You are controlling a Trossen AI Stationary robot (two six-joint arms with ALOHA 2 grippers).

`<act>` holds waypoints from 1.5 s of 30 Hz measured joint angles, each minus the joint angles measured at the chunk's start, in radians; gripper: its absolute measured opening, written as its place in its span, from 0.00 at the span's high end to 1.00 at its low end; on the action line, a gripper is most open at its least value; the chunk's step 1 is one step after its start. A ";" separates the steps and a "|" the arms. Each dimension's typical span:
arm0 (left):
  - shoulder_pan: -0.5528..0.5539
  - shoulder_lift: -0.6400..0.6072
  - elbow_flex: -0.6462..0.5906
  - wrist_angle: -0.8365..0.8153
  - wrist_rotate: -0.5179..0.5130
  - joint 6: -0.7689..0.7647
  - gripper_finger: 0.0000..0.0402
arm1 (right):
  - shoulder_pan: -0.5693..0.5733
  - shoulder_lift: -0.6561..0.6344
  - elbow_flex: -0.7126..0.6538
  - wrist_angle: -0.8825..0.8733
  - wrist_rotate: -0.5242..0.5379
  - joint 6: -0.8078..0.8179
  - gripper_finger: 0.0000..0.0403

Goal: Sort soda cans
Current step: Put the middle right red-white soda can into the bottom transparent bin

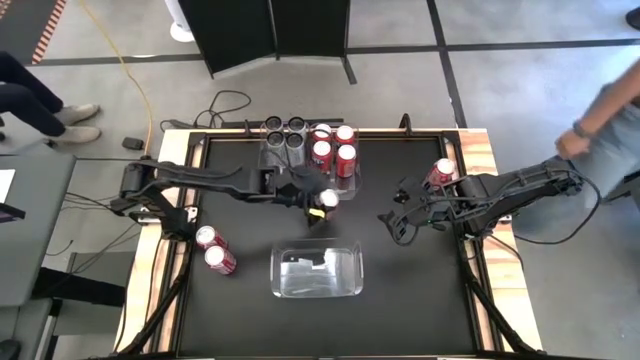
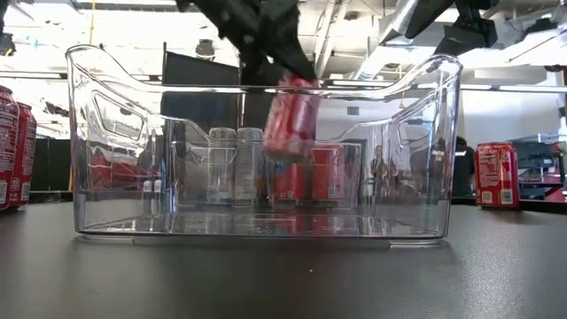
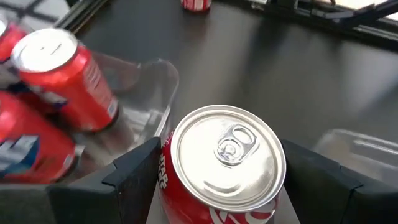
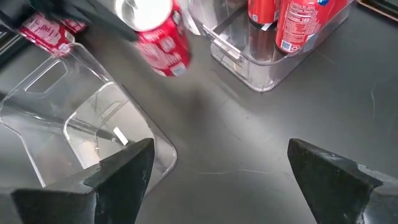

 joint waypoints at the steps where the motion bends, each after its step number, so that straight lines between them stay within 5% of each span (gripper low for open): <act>1: -0.001 -0.013 0.016 -0.038 0.000 -0.010 0.28 | 0.000 0.000 0.000 0.001 0.000 -0.008 0.05; 7: -0.034 -0.123 0.065 -0.152 -0.039 -0.118 0.28 | -0.001 0.000 0.000 -0.004 0.019 -0.046 0.05; 20: -0.338 -0.208 0.062 -0.212 -0.423 -0.290 0.28 | -0.048 0.000 0.000 -0.009 0.026 -0.119 0.05; 29: -0.536 -0.144 0.051 -0.225 -0.695 -0.514 0.28 | -0.076 0.000 0.000 -0.010 -0.001 -0.147 0.05; 45: -0.602 0.117 -0.006 -0.229 -0.788 -0.760 0.28 | -0.081 0.000 0.000 -0.004 -0.018 -0.155 0.05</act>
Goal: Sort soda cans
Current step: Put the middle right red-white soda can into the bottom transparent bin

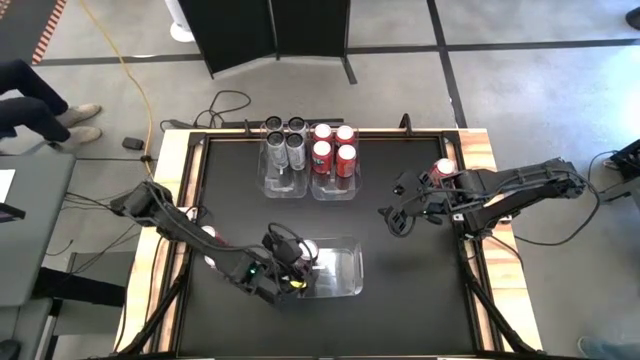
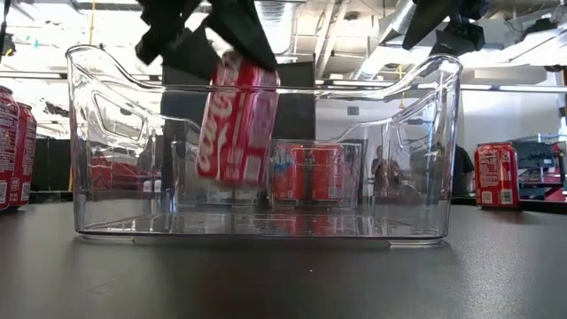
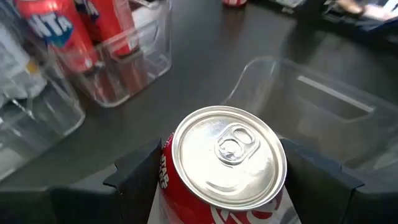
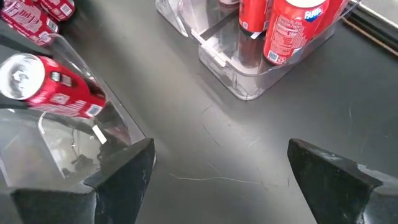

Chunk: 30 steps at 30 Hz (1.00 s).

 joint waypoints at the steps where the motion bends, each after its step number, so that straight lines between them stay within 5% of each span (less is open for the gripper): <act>1: 0.000 0.014 0.000 -0.001 0.000 -0.017 0.28 | -0.001 0.000 0.000 0.000 -0.008 0.000 0.05; 21: -0.012 0.031 -0.033 -0.208 -0.014 -0.308 0.28 | -0.019 0.000 0.000 -0.001 -0.034 -0.053 0.05; 30: -0.014 0.030 -0.070 -0.214 0.001 -0.455 0.14 | -0.034 0.000 0.000 -0.001 -0.044 -0.067 0.05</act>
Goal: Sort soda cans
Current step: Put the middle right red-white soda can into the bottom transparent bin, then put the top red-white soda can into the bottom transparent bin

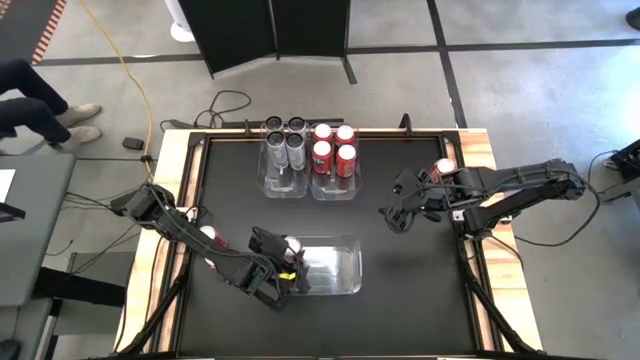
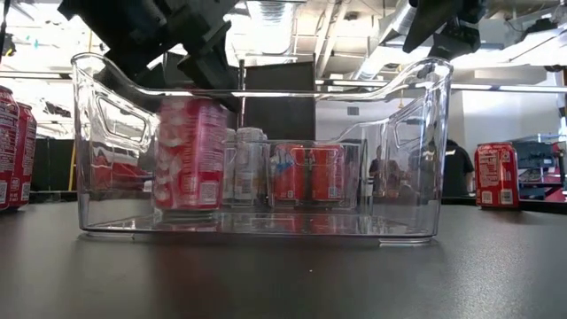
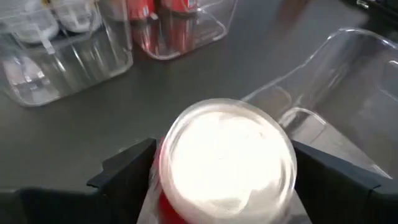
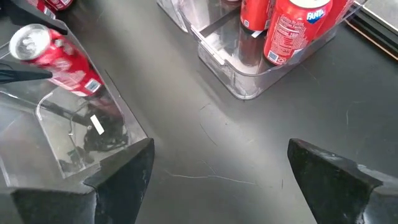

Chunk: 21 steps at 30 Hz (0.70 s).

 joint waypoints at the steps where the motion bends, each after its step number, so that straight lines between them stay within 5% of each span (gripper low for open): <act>1: 0.000 0.001 -0.001 -0.001 -0.001 0.000 0.13 | 0.000 0.000 0.000 0.000 0.000 0.000 0.05; 10: -0.003 -0.046 -0.001 0.001 0.055 0.032 0.08 | -0.020 0.000 0.000 -0.013 0.016 0.067 0.05; 21: 0.038 -0.263 0.000 0.013 0.043 0.175 0.08 | -0.283 0.000 0.000 -0.352 0.114 0.337 0.05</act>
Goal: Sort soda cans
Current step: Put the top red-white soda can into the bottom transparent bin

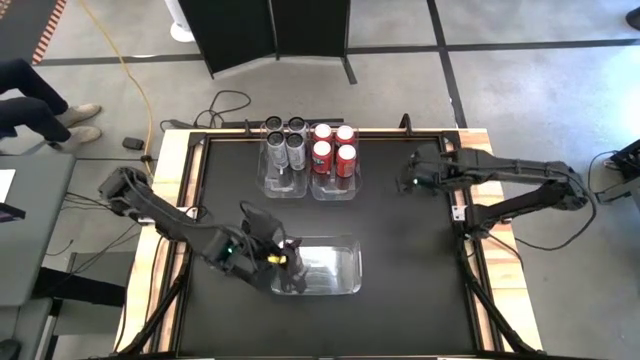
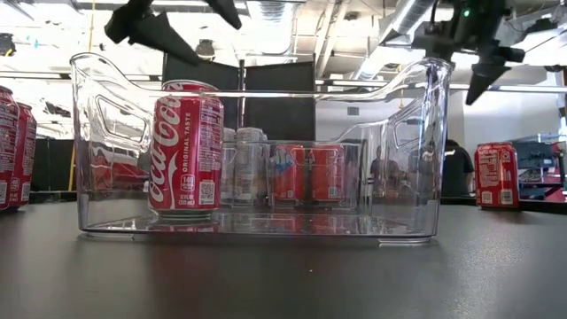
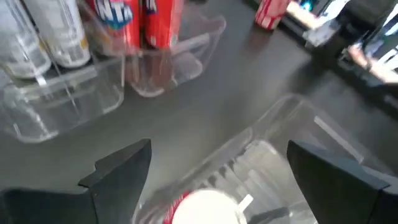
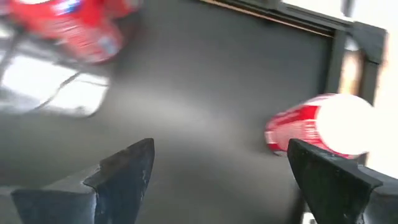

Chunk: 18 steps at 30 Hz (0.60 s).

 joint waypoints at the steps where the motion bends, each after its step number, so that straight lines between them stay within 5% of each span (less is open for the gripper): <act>1: 0.005 -0.019 0.000 0.003 -0.001 0.014 0.08 | -0.031 0.000 0.000 -0.017 0.001 0.001 0.05; 18: 0.028 -0.124 0.001 0.072 0.000 0.257 0.08 | -0.487 0.003 0.000 -0.078 -0.075 -0.072 0.07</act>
